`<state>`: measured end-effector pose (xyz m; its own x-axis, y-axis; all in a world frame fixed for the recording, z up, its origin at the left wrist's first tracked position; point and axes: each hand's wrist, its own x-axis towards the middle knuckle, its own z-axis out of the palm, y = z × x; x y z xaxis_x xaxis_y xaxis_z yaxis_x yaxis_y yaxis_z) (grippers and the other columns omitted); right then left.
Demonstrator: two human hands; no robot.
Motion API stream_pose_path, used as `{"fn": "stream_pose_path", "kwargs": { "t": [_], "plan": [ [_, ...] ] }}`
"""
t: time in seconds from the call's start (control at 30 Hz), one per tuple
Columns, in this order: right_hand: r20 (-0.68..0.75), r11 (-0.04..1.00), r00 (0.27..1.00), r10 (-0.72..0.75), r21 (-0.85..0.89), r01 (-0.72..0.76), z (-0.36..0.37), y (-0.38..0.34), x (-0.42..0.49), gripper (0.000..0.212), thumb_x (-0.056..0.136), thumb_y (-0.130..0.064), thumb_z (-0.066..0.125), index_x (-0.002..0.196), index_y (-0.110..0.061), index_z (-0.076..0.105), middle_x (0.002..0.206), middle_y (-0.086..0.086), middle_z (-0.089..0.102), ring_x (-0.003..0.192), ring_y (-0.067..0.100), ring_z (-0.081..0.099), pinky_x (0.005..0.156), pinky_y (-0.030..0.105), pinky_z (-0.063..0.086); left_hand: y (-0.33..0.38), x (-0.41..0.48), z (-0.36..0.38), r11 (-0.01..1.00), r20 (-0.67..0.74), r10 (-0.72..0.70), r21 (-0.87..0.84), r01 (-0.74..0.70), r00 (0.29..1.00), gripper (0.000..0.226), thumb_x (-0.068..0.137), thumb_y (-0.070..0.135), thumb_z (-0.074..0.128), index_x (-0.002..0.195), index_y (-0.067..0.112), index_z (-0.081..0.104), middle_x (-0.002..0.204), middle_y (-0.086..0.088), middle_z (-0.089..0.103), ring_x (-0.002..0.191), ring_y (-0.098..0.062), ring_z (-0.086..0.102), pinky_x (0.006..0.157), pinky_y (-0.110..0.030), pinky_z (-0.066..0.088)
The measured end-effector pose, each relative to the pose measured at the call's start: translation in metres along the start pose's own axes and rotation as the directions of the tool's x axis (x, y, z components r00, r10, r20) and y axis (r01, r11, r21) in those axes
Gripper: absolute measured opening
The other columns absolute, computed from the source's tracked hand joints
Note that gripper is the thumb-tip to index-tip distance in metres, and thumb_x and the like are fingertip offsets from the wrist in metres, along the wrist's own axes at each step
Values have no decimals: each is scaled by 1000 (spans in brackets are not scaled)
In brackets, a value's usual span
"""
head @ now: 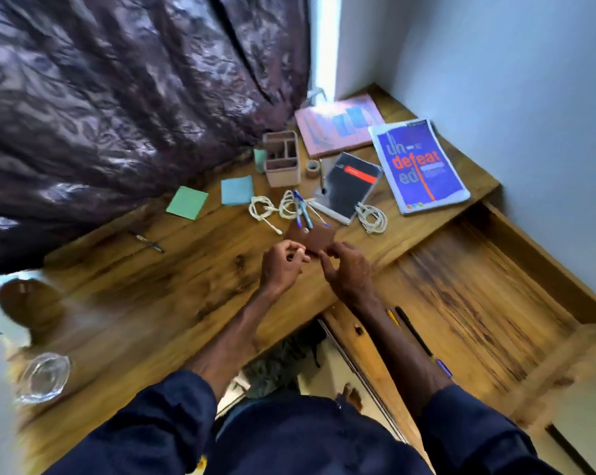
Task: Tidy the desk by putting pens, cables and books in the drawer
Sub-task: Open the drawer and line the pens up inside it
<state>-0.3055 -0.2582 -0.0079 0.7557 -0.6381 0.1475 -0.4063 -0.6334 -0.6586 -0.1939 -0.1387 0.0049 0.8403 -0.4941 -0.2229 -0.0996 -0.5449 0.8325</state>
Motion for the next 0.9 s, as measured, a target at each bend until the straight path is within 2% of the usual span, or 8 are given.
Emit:
{"fn": "stream_pose_path", "kwargs": {
  "t": [0.07, 0.13, 0.23, 0.4, 0.53, 0.63, 0.77, 0.9],
  "plan": [
    [32, 1000, 999, -2, -1, 2, 19, -16, 14, 13, 88, -30, 66, 88, -17, 67, 88, 2, 68, 77, 22, 63, 63, 33, 49, -19, 18, -20, 999, -27, -49, -8, 49, 998, 9, 95, 21, 61, 91, 17, 69, 78, 2, 79, 56, -11, 68, 66, -42, 63],
    [61, 1000, 998, 23, 9, -23, 34, -27, 26, 7, 86, -25, 67, 89, -19, 69, 90, 1, 70, 80, 21, 66, 67, 32, 52, -35, 31, -36, 995, -52, -96, 11, 96, 994, 12, 90, 27, 60, 85, 20, 69, 75, 9, 78, 58, -10, 70, 71, -41, 63],
    [78, 992, 989, 128, -19, -127, 51, -34, 48, 7, 84, -20, 65, 90, -20, 70, 92, 4, 72, 79, 25, 67, 65, 34, 53, -50, 44, -59, 986, -51, -168, 9, 169, 984, 11, 91, 22, 62, 89, 18, 72, 78, 10, 78, 58, -6, 70, 72, -38, 63],
    [23, 955, 963, 267, -138, -262, 60, -24, 98, 15, 82, -13, 63, 89, -7, 74, 88, 17, 70, 84, 37, 64, 69, 39, 48, -67, 64, -70, 966, -21, -258, -4, 258, 966, 15, 90, 14, 60, 84, 24, 69, 75, 14, 77, 68, -9, 73, 73, -41, 63],
    [52, 950, 962, 269, -176, -257, 63, -21, 128, 14, 84, -21, 67, 85, -11, 77, 82, 16, 73, 79, 36, 68, 64, 38, 50, -57, 86, -61, 968, 4, -251, 26, 251, 968, 10, 91, 20, 63, 88, 21, 73, 79, 12, 78, 73, -12, 74, 77, -37, 62],
    [145, 936, 940, 309, -220, -273, 72, -27, 137, 18, 86, -30, 70, 83, -14, 78, 78, 13, 74, 74, 32, 69, 57, 32, 44, -43, 105, -47, 972, 4, -226, 69, 226, 974, 12, 86, 33, 67, 87, 24, 74, 85, 10, 78, 81, -15, 73, 77, -36, 61],
    [197, 928, 921, 336, -239, -287, 83, -24, 146, 12, 83, -23, 73, 79, -12, 76, 75, 15, 72, 71, 32, 67, 58, 29, 38, -17, 133, -30, 966, -2, -210, 154, 208, 978, 20, 89, 39, 66, 93, 21, 73, 102, 1, 77, 97, -25, 71, 78, -32, 56],
    [208, 928, 921, 329, -253, -274, 85, -20, 152, 14, 80, -23, 74, 72, -11, 74, 69, 11, 70, 66, 27, 65, 55, 29, 39, -7, 155, -12, 958, 55, -251, 155, 241, 966, 29, 87, 48, 71, 92, 20, 75, 102, -1, 76, 97, -24, 70, 76, -31, 52]
  ]
}}
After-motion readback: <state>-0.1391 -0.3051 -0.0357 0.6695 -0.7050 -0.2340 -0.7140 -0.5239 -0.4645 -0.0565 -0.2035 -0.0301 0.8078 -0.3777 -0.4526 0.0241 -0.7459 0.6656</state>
